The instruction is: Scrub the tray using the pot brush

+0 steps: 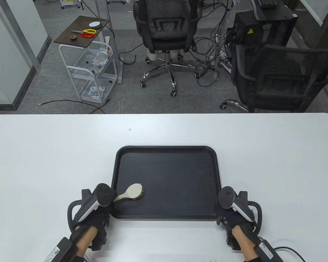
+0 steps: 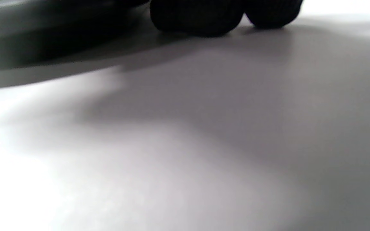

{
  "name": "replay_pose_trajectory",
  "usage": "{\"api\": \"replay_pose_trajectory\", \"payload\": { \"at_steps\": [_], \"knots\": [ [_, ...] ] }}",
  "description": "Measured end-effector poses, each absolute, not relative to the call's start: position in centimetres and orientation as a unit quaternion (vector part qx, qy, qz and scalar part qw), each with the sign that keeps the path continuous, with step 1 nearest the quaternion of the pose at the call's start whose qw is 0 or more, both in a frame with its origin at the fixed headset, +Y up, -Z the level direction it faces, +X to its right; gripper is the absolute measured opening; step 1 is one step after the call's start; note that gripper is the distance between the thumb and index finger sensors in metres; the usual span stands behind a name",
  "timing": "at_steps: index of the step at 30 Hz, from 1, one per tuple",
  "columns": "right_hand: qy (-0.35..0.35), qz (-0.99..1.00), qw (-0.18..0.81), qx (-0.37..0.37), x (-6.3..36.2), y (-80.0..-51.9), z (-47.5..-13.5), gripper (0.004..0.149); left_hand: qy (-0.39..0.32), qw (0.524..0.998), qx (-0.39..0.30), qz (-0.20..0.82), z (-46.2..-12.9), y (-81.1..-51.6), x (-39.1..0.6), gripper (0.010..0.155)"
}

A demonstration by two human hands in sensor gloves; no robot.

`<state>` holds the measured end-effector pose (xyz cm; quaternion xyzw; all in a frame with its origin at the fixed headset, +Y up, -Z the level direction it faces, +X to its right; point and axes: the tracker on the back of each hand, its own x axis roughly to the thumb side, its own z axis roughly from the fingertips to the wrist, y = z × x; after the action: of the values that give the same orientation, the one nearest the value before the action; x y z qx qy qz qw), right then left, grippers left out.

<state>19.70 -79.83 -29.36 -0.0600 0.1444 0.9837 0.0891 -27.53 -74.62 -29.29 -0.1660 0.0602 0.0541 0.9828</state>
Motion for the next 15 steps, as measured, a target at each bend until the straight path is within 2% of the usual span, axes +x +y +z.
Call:
{"api": "replay_pose_trajectory", "payload": {
  "at_steps": [4, 8, 15],
  "knots": [
    [0.144, 0.984, 0.086, -0.061, 19.6, -79.8, -29.4, 0.071, 0.084, 0.983, -0.16, 0.039, -29.0, -73.8, -29.5, 0.056],
    [0.143, 0.984, 0.086, -0.061, 19.6, -79.8, -29.3, 0.072, 0.069, 0.988, -0.133, 0.027, -29.0, -72.4, -28.4, 0.056],
    [0.143, 0.984, 0.086, -0.061, 19.6, -79.8, -29.3, 0.071, -0.03, 0.994, -0.104, 0.003, -30.2, -71.6, -21.0, 0.056]
  ]
}}
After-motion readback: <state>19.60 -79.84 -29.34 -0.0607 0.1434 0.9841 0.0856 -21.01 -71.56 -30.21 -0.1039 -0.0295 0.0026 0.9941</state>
